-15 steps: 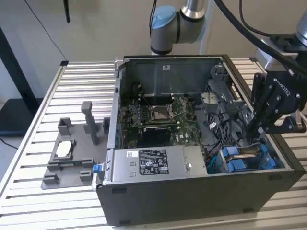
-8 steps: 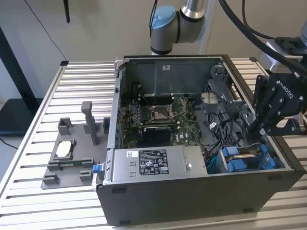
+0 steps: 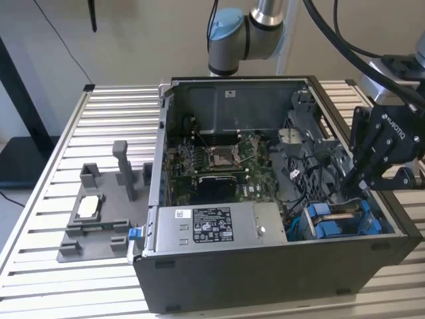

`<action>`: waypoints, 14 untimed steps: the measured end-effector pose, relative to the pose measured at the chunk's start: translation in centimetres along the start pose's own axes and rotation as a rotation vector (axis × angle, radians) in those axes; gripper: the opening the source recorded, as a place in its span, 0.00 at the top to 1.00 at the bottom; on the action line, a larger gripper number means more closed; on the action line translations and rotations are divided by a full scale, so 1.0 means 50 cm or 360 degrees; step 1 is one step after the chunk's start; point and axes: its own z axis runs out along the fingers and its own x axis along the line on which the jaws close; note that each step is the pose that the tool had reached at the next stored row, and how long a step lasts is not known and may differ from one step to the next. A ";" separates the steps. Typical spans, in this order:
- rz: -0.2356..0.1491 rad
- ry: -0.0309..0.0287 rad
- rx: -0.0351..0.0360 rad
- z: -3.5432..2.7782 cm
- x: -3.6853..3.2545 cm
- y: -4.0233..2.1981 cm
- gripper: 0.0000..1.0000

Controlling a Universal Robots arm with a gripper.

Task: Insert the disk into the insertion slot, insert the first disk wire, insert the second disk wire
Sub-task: 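Insert the first disk wire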

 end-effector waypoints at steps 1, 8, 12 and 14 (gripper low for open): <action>0.0000 -0.00001 0.0000 0.000 0.000 0.000 0.81; 0.0000 0.00077 0.0000 0.005 0.000 -0.001 0.81; -0.0004 0.00121 0.0009 0.012 0.001 -0.002 0.81; -0.0009 0.00147 0.0017 0.016 0.001 -0.002 0.81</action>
